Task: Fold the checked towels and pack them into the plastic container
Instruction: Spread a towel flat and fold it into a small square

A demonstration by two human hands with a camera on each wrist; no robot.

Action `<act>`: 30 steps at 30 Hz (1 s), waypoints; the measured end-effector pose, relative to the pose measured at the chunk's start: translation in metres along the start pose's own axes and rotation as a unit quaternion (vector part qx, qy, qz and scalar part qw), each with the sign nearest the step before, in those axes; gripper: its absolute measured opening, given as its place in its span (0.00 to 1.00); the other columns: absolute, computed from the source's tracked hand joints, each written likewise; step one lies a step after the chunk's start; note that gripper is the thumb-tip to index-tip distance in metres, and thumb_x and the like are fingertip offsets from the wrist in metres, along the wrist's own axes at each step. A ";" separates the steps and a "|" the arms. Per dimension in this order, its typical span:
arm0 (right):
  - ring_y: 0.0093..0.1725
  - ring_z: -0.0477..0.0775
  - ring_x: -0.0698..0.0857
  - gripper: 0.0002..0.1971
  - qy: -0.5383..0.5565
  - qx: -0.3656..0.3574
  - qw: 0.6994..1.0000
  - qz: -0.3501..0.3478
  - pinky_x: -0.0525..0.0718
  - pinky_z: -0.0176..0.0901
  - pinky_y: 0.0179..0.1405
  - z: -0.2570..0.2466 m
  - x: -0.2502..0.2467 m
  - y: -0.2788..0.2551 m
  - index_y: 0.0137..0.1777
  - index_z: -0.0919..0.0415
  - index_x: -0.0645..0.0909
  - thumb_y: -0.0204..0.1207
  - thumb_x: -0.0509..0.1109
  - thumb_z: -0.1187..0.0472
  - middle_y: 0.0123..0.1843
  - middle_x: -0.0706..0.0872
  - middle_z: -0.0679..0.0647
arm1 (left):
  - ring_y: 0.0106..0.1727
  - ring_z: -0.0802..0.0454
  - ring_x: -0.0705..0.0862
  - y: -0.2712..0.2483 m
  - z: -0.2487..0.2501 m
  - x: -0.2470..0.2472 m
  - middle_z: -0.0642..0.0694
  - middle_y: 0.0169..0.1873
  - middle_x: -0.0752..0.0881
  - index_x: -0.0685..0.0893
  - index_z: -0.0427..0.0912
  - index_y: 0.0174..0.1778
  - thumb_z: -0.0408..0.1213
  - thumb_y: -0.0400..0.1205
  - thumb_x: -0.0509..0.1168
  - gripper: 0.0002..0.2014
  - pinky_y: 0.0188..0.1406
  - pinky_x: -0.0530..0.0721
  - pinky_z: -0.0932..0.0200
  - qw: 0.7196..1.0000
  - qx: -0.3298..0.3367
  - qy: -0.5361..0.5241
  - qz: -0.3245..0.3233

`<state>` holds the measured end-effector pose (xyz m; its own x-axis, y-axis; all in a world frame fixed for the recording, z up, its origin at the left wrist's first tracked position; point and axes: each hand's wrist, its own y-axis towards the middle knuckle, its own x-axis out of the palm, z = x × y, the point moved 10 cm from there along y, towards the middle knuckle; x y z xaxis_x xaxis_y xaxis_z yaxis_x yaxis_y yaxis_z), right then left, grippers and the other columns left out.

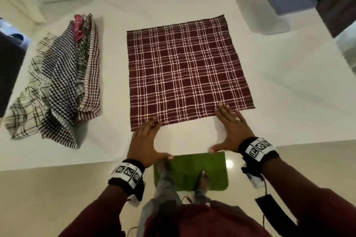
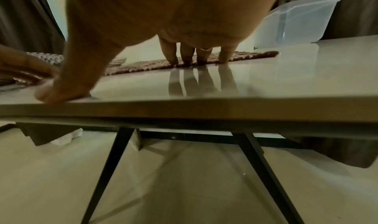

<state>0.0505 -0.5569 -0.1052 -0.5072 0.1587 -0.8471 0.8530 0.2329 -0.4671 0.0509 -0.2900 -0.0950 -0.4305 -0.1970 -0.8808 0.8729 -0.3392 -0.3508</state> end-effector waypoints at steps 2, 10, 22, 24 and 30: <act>0.85 0.52 0.42 0.70 -0.019 -0.016 1.000 0.012 0.39 0.53 0.81 0.000 0.003 -0.014 0.85 0.49 0.44 0.43 0.61 0.16 0.84 0.39 0.47 | 0.74 0.42 0.69 -0.016 0.000 0.006 0.47 0.77 0.68 0.68 0.54 0.77 0.76 0.52 0.68 0.56 0.70 0.71 0.37 1.000 0.006 0.031 0.002; 0.44 0.57 0.85 0.18 -0.019 -0.125 0.969 0.210 0.84 0.55 0.46 -0.003 -0.010 -0.072 0.44 0.54 0.87 0.54 0.83 0.69 0.46 0.86 0.50 | 0.39 0.42 0.86 -0.056 0.024 -0.022 0.50 0.39 0.88 0.89 0.50 0.39 0.27 0.68 0.70 0.12 0.35 0.83 0.54 0.988 0.025 -0.008 0.151; 0.41 0.59 0.84 0.12 0.083 -0.046 0.920 0.381 0.80 0.52 0.50 0.017 -0.145 -0.021 0.47 0.56 0.87 0.73 0.63 0.67 0.41 0.87 0.52 | 0.49 0.40 0.80 -0.003 0.003 -0.133 0.48 0.45 0.88 0.88 0.52 0.55 0.25 0.68 0.60 0.25 0.46 0.65 0.50 0.957 -0.040 -0.044 0.285; 0.42 0.62 0.84 0.14 0.072 -0.027 0.908 0.412 0.80 0.51 0.49 0.013 -0.172 -0.002 0.47 0.57 0.87 0.71 0.63 0.70 0.42 0.87 0.54 | 0.49 0.41 0.78 0.023 -0.001 -0.152 0.49 0.45 0.87 0.88 0.52 0.56 0.22 0.69 0.63 0.26 0.43 0.56 0.54 0.954 -0.055 -0.027 0.294; 0.48 0.66 0.82 0.21 0.070 0.045 0.912 0.401 0.77 0.57 0.52 0.024 -0.212 0.059 0.49 0.55 0.85 0.64 0.65 0.80 0.47 0.84 0.58 | 0.53 0.44 0.79 0.099 -0.013 -0.193 0.49 0.45 0.88 0.85 0.53 0.59 0.31 0.81 0.61 0.15 0.47 0.57 0.53 0.962 -0.046 -0.070 0.259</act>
<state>0.2112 -0.6000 0.0410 0.2793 0.3654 -0.8879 0.9600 -0.0902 0.2649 0.2231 -0.2737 0.0365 0.0458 -0.4420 -0.8958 0.9926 -0.0805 0.0905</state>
